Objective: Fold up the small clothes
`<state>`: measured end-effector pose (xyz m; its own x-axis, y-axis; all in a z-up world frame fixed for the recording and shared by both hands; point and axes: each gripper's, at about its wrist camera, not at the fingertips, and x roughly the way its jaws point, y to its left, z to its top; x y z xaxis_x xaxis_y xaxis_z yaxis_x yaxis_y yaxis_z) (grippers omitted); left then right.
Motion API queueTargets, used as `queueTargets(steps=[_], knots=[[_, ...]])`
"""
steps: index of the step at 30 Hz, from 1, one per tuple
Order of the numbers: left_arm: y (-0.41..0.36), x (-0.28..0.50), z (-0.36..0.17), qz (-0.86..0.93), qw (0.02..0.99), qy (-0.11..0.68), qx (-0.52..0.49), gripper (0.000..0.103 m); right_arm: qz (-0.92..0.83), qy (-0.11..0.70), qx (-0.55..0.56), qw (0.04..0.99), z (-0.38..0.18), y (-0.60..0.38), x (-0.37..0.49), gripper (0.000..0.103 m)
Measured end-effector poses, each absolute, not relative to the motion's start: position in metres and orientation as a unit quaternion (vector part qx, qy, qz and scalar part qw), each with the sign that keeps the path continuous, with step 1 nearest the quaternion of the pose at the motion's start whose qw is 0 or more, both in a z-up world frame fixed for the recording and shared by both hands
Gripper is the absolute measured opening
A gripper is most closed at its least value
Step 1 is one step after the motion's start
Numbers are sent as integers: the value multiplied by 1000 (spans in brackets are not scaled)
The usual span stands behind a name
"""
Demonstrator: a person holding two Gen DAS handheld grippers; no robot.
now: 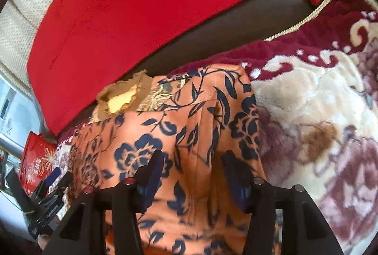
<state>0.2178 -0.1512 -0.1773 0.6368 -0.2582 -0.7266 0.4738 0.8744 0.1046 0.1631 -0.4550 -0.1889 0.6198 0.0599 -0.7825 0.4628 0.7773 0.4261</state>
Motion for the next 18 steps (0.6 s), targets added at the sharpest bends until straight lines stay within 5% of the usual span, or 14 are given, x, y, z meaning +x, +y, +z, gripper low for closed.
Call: queueTargets(steps=[1, 2, 3, 5, 10, 18], knots=[[-149, 220, -177, -199, 895, 371, 146, 77, -120, 421, 310, 844, -192, -454, 168, 53], [-148, 222, -178, -193, 897, 369, 148, 77, -127, 420, 298, 848, -192, -452, 172, 30], [-146, 224, -178, -186, 899, 368, 149, 77, -137, 419, 278, 853, -190, -449, 175, 20], [-141, 228, -177, -178, 902, 367, 144, 77, -139, 403, 261, 866, -180, -444, 175, 10], [-136, 230, -172, -175, 907, 363, 122, 77, -167, 346, 247, 889, -155, -445, 162, 9], [-159, 229, -205, -167, 879, 401, 196, 78, -163, 410, 283, 852, -188, -458, 172, 15]])
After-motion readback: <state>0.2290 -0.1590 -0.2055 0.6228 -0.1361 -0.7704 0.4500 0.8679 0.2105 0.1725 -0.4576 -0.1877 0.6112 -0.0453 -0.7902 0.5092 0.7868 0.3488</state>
